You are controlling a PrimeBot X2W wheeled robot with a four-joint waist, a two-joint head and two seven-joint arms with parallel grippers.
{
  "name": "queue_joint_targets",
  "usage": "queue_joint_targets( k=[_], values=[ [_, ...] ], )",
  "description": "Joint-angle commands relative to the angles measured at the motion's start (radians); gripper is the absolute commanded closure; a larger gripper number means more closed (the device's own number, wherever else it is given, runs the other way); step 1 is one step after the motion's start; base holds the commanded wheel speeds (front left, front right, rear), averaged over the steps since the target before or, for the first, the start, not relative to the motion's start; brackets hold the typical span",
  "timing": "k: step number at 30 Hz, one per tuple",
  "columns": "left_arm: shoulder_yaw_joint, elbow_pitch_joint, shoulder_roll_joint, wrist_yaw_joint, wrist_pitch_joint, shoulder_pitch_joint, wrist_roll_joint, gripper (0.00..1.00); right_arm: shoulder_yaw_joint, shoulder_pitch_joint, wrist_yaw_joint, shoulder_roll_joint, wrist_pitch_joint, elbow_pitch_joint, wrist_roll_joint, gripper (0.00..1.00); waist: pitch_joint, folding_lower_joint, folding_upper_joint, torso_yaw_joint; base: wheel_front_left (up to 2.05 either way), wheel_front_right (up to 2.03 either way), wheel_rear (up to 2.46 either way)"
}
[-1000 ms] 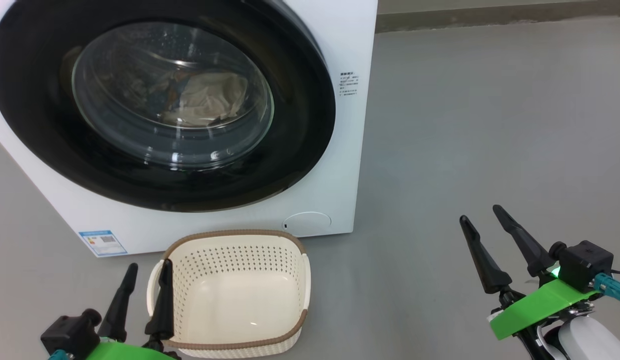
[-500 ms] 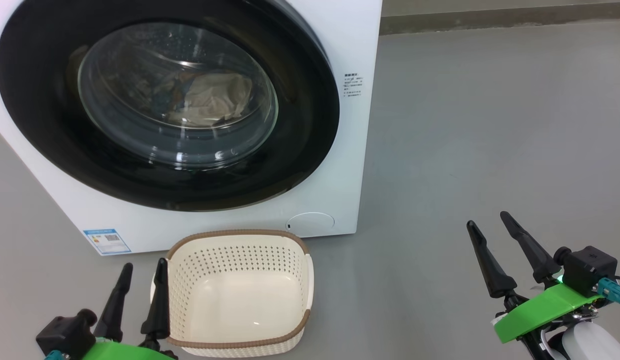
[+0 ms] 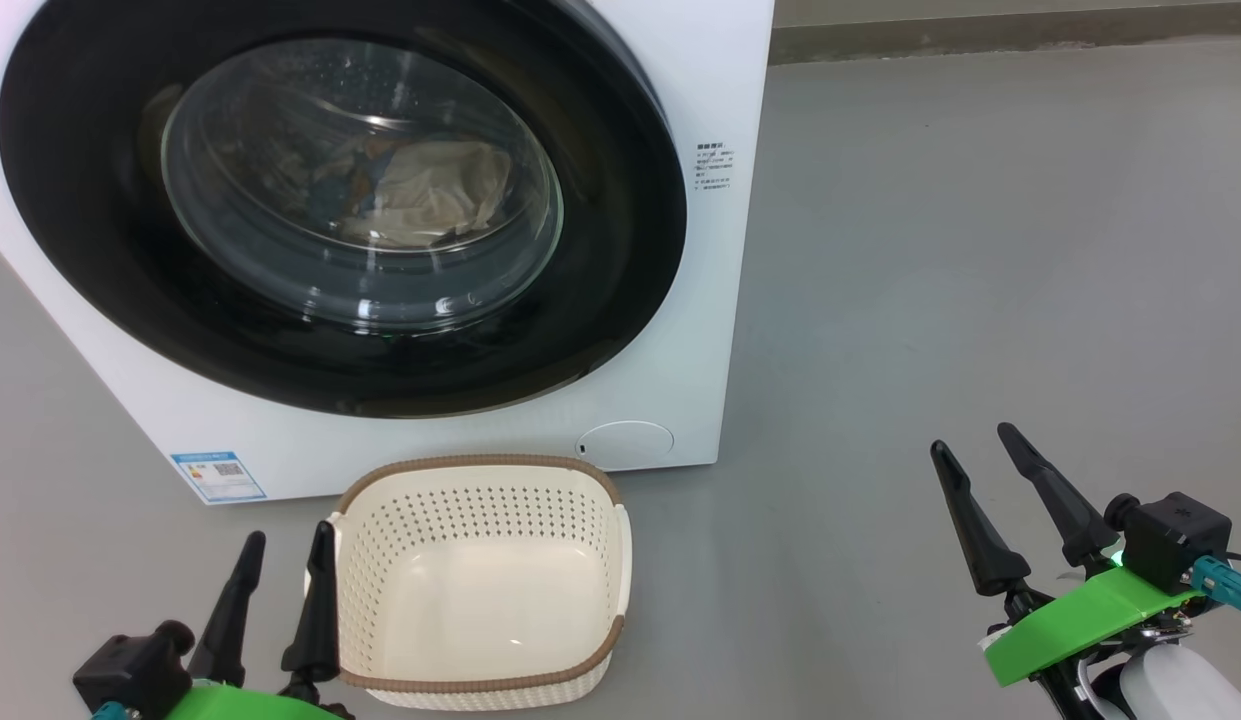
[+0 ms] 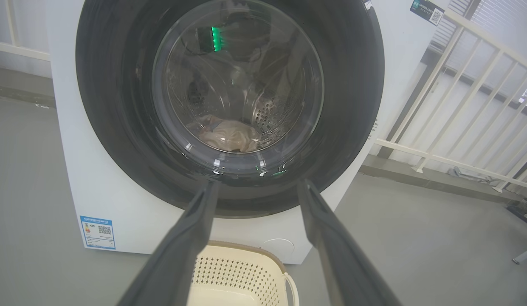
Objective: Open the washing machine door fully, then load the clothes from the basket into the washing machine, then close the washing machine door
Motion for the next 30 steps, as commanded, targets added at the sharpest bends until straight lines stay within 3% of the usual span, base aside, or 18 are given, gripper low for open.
queue_joint_targets(
  k=[1,24,25,30],
  values=[
    [0.035,-0.012,0.021,0.003,-0.004,-0.028,-0.003,0.00,0.013,-0.009,-0.003,-0.012,-0.005,-0.019,-0.013,0.00,0.000,0.0000,0.0000,-0.001,0.00,0.00,0.00],
    [0.032,-0.011,0.020,0.005,-0.006,-0.028,-0.011,0.00,0.009,-0.016,-0.003,-0.012,-0.005,-0.017,-0.011,0.00,-0.001,0.0000,0.0000,0.005,0.00,0.00,0.00],
    [-0.001,0.003,0.000,0.002,0.000,0.000,-0.009,1.00,0.000,0.000,0.000,0.002,0.000,0.006,0.001,1.00,-0.001,0.0000,0.0000,0.005,0.00,0.00,0.00],
    [-0.003,0.035,-0.022,0.001,0.006,0.018,-0.022,1.00,0.007,0.025,0.000,0.032,0.004,0.044,0.017,1.00,-0.001,0.0001,0.0000,0.005,0.00,0.00,0.00]
  ],
)
